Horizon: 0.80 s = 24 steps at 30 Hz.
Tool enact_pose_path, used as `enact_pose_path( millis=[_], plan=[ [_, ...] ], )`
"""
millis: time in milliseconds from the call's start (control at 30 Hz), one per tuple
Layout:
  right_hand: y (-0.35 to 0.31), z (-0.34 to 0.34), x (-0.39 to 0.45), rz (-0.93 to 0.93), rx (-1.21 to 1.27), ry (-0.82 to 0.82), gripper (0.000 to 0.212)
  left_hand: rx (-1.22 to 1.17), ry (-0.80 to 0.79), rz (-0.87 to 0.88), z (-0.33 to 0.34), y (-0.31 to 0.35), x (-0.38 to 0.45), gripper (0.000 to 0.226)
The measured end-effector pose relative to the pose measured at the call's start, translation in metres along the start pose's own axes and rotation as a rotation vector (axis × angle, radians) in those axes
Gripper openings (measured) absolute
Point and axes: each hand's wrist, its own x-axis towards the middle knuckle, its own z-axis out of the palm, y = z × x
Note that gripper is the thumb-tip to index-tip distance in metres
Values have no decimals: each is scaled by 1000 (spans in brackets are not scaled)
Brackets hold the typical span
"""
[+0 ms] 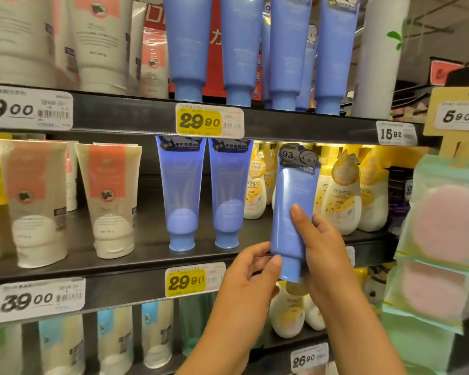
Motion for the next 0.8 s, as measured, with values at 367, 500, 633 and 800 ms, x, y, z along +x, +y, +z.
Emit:
enact_pose_path(
  millis=[367,500,633,800],
  plan=[
    [29,31,-83,101,115,-10,43,-751,-72,-376,-52,-28,-60,29],
    [42,44,-108,125,119,4,37,-843,-46,-454,-74,-32,-86,34],
    [52,58,-135,143,146,29,31,-960,-77,-559,-96,-32,-111,38],
    [61,80,-174,163,107,84,41,-1060,-138,-657,-125,-42,-139,47]
  ],
)
